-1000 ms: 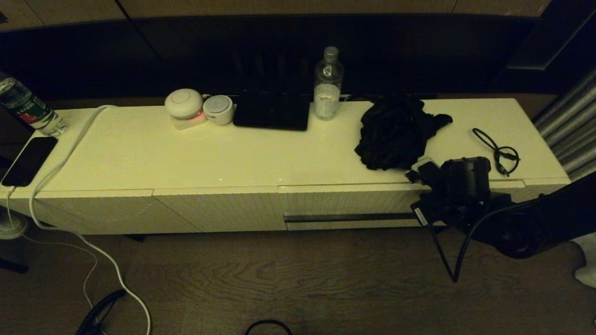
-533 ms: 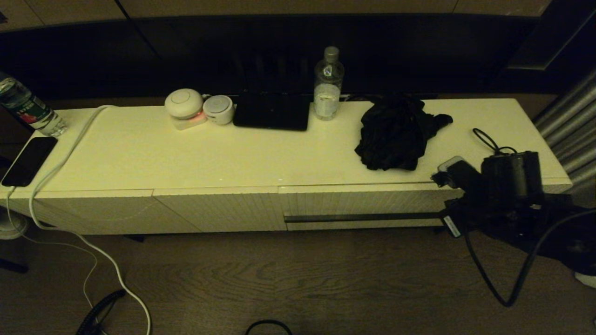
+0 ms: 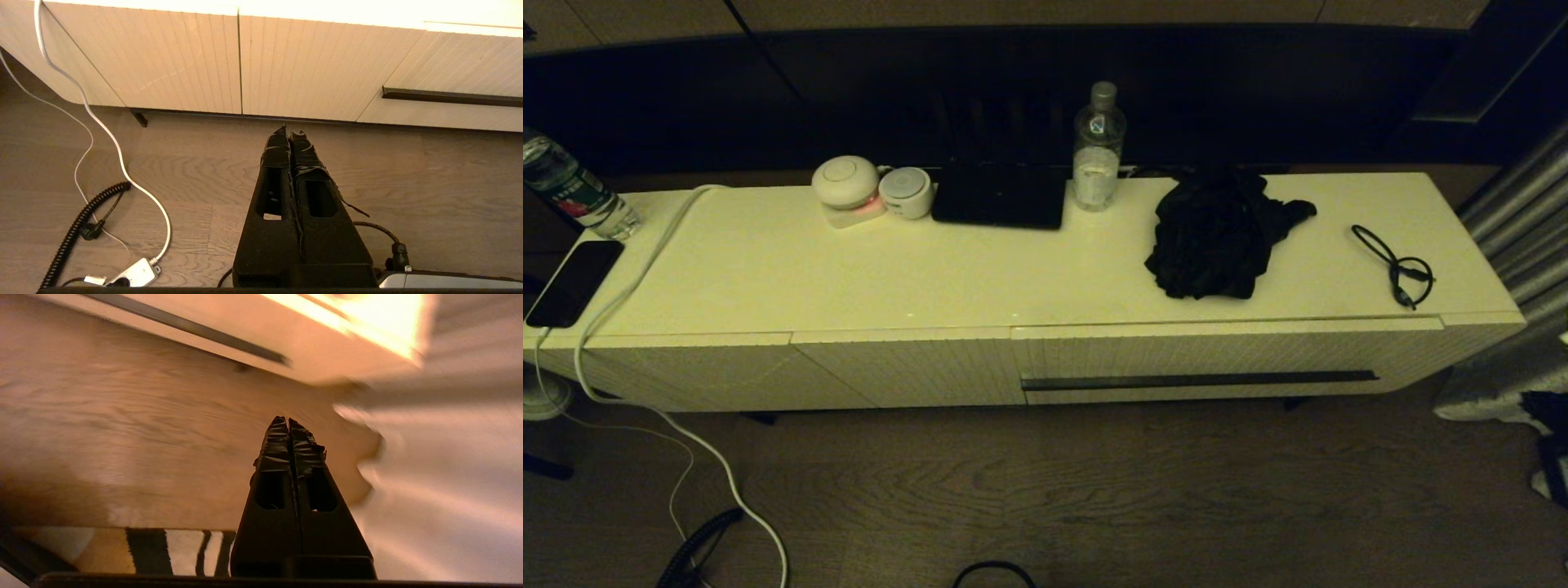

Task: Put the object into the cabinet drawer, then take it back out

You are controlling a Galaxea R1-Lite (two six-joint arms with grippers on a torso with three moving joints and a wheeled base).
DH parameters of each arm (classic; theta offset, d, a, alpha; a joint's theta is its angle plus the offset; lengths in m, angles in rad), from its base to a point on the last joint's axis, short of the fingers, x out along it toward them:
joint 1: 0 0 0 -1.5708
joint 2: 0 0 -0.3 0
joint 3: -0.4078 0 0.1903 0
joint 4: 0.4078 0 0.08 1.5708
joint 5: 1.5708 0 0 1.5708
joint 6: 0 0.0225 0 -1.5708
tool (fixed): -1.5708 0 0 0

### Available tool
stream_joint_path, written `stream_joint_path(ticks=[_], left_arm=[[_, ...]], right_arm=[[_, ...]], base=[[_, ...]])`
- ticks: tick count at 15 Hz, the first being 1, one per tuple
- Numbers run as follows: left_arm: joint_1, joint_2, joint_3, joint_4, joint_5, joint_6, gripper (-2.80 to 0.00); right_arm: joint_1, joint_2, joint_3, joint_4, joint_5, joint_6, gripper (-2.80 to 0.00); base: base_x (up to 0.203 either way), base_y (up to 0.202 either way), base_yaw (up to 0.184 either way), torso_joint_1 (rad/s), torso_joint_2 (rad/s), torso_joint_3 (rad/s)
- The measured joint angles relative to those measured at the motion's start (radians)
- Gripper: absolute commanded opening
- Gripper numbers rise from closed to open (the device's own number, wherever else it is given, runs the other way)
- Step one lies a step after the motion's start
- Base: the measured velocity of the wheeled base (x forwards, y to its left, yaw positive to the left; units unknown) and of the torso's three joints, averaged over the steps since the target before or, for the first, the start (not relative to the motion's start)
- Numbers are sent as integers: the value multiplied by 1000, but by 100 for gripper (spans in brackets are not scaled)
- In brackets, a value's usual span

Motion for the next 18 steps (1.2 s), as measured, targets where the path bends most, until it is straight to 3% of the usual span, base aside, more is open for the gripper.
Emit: stream_joint_path(ticks=[3,6,11,13,18], left_arm=[[0,0,0,0,0,0,-280],[0,0,0,0,0,0,-280],[0,0,0,0,0,0,-280],[0,0,0,0,0,0,-280],[0,0,0,0,0,0,-280]], right_arm=[[-80,-305,163,69,4,68,-280],[-109,-572,261,191,24,176,-280],[-112,-902,316,478,232,346,-280],[-112,-956,352,498,269,438,-280],[-112,-995,426,371,283,373,-280]], base=[[0,0,0,0,0,0],[0,0,0,0,0,0],[0,0,0,0,0,0],[0,0,0,0,0,0],[0,0,0,0,0,0]])
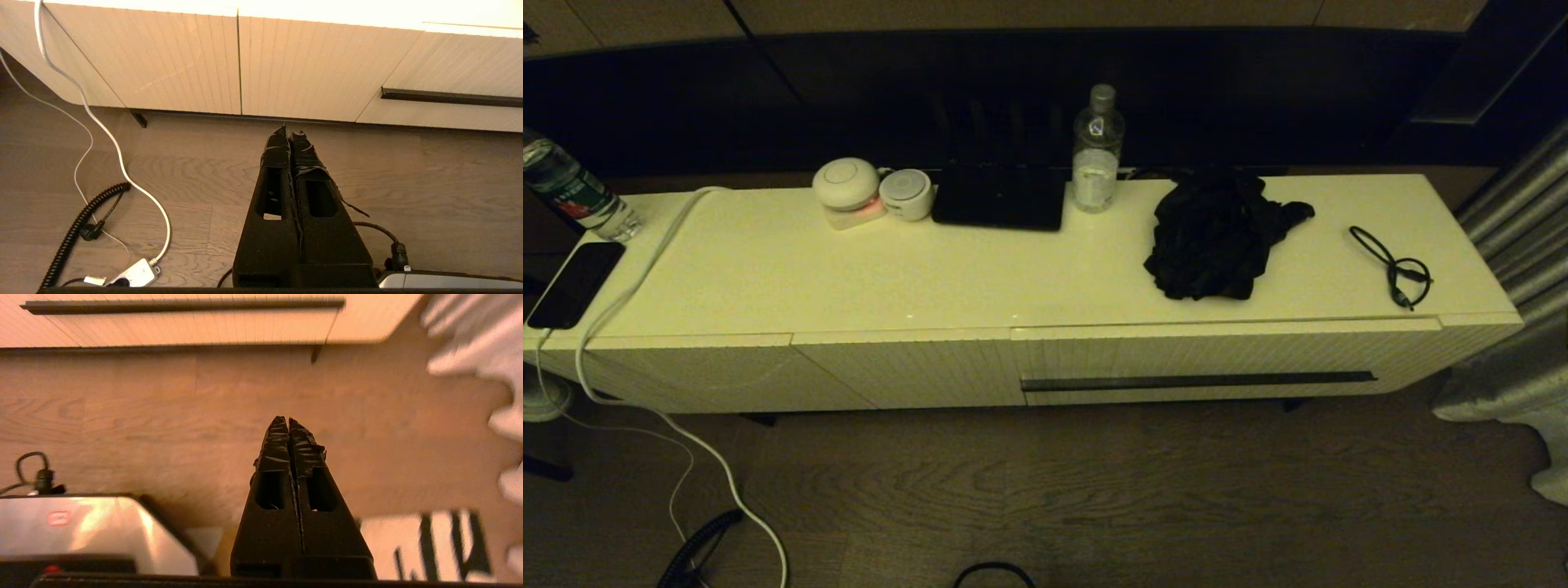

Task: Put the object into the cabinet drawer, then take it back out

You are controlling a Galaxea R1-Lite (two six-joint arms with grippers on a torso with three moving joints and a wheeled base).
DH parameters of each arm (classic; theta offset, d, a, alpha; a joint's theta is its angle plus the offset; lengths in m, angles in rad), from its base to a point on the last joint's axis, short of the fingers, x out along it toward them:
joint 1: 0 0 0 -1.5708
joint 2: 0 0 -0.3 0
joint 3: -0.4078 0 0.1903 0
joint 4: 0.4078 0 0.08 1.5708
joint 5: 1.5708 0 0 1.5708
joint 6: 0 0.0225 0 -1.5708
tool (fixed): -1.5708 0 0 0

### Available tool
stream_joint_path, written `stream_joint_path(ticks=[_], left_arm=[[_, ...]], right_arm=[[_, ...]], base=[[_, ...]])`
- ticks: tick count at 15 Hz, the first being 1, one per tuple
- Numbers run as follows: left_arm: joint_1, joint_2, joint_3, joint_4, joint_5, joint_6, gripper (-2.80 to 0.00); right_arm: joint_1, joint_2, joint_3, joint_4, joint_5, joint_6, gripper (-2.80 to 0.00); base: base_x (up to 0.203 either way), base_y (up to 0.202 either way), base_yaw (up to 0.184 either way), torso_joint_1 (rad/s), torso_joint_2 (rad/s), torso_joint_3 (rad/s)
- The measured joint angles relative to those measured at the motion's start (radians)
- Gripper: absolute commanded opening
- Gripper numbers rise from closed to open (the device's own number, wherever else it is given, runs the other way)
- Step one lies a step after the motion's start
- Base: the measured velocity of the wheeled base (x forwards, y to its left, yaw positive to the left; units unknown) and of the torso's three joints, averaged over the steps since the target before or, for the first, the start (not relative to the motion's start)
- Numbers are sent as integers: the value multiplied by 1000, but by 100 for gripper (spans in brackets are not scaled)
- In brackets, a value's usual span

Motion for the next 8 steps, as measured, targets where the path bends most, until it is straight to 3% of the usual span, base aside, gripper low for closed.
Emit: stream_joint_path(ticks=[4,8], left_arm=[[0,0,0,0,-1,0,-280],[0,0,0,0,0,0,-280]], right_arm=[[-1,-4,81,-209,15,-37,-280],[-1,-4,101,-233,16,-28,-280]], base=[[0,0,0,0,0,0],[0,0,0,0,0,0]])
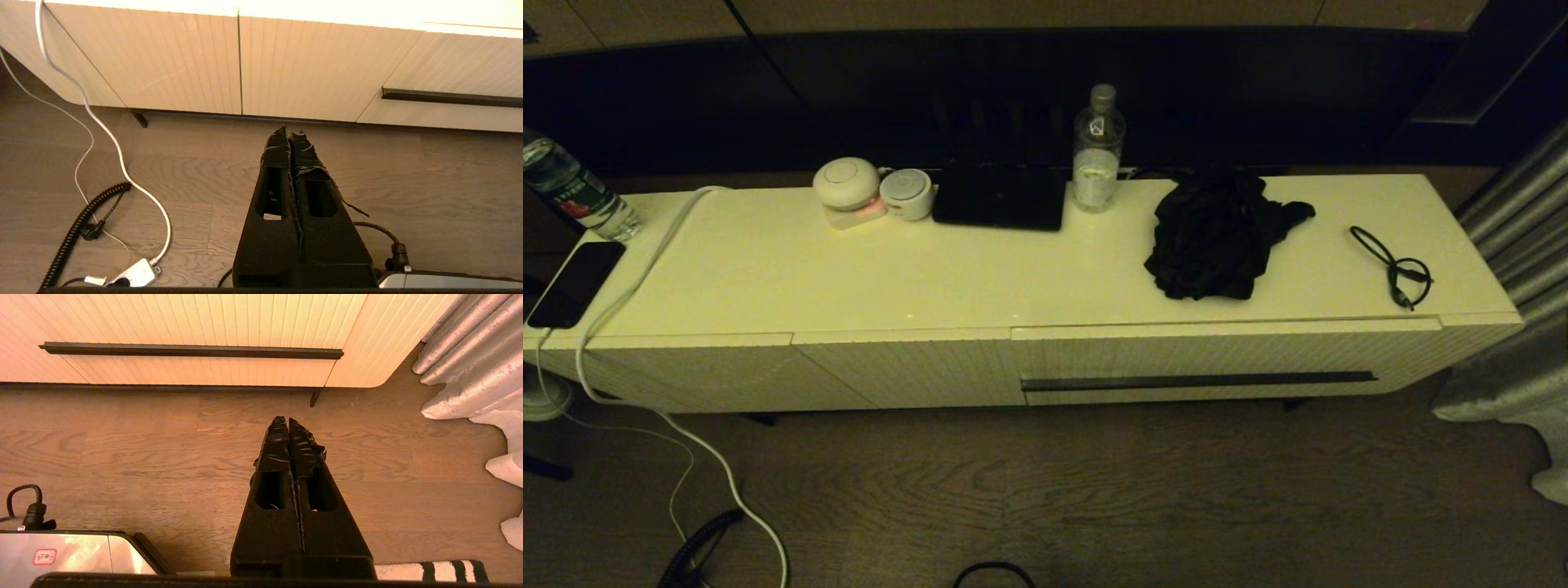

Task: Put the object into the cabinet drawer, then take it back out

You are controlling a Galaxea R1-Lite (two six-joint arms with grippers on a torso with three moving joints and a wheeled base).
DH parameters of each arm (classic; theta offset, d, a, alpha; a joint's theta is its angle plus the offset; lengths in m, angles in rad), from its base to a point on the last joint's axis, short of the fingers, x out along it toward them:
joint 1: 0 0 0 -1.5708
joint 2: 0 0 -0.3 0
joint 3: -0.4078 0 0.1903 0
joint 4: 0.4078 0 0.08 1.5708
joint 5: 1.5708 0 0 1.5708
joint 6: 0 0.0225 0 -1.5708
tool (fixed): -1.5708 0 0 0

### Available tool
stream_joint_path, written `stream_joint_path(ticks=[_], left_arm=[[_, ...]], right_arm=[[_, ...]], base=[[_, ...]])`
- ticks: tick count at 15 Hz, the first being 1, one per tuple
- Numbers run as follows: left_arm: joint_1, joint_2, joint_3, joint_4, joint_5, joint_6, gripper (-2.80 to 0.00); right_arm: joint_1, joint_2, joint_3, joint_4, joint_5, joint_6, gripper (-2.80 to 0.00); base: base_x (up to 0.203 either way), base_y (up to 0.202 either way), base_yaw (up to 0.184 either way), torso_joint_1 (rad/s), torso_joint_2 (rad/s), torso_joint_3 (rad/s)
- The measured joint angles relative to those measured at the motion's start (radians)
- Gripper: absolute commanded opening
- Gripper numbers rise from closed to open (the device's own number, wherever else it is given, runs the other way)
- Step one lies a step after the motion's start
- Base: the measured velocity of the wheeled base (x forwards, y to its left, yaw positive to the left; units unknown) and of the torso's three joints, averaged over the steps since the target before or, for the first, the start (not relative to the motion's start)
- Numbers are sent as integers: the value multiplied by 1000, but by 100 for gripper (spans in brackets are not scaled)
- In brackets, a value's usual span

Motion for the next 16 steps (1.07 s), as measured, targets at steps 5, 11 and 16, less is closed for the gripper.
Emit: stream_joint_path(ticks=[5,11,16], left_arm=[[0,0,0,0,0,0,-280],[0,0,0,0,0,0,-280],[0,0,0,0,-1,0,-280]], right_arm=[[0,0,3,1,-1,14,-280],[0,0,3,4,-2,27,-280],[0,0,3,4,-1,47,-280]], base=[[0,0,0,0,0,0],[0,0,0,0,0,0],[0,0,0,0,0,0]])
